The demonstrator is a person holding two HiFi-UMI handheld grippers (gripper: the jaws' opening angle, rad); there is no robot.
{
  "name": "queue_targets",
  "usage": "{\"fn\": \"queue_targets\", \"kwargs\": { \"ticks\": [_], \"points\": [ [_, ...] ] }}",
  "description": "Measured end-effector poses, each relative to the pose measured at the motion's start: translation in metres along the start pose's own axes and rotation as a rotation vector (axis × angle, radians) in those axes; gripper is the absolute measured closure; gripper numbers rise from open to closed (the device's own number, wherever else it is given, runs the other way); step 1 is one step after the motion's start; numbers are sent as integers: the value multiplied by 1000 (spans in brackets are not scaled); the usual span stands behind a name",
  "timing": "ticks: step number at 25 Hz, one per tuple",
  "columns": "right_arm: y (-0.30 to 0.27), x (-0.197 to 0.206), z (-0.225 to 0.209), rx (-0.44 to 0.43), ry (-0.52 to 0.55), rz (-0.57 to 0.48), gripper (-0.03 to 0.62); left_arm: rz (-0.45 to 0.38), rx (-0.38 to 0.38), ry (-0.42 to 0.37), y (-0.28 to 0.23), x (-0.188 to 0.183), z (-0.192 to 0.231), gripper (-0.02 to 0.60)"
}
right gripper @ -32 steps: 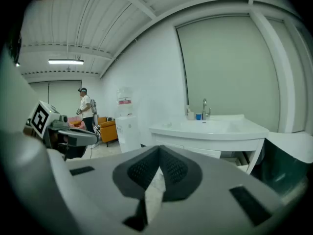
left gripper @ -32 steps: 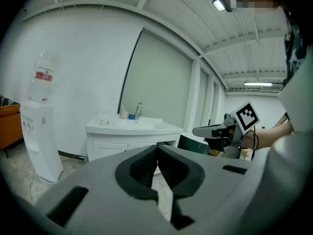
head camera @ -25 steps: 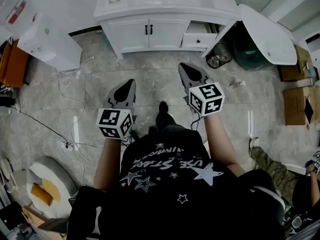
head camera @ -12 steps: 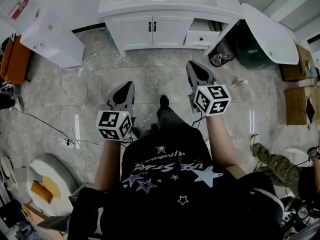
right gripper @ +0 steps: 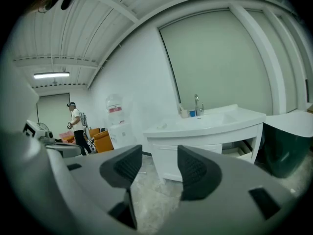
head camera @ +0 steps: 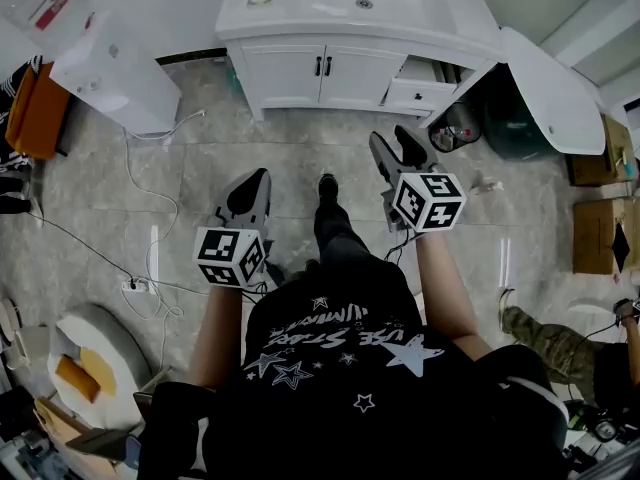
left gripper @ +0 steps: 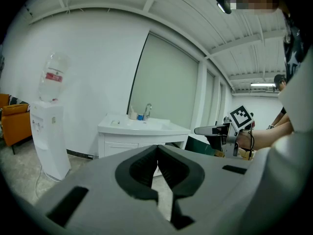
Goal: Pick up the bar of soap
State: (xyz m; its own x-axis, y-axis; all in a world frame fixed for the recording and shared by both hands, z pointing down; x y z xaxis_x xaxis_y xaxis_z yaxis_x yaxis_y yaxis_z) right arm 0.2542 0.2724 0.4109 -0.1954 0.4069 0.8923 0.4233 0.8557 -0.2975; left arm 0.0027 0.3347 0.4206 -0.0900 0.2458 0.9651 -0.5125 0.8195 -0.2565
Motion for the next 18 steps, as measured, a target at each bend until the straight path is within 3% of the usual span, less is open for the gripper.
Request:
{"fn": "queue_targets", "kwargs": {
  "ticks": [3, 11, 18],
  "points": [
    [-29, -6, -2, -13, -10, 18, 303, 10, -26, 10, -12, -1, 21, 574],
    [-112, -27, -25, -40, -52, 64, 273, 34, -66, 17, -69, -14, 72, 574],
    [-196, -70, -52, -70, -53, 91, 263, 22, -105, 25, -140, -48, 119, 573]
  ]
}}
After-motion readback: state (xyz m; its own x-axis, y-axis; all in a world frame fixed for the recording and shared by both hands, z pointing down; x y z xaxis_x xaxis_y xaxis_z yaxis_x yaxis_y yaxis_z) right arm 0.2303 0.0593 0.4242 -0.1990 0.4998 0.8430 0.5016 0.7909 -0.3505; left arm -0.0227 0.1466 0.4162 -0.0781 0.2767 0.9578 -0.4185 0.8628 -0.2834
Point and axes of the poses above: the fingertips, and each gripper's own axes: y backward along the fingers, z to its left, x out of its underside, the point moved 3 cm from there along y, backward along the fingers, and after that the axes turned 8 degrees about -y, right-handed, at the moved point
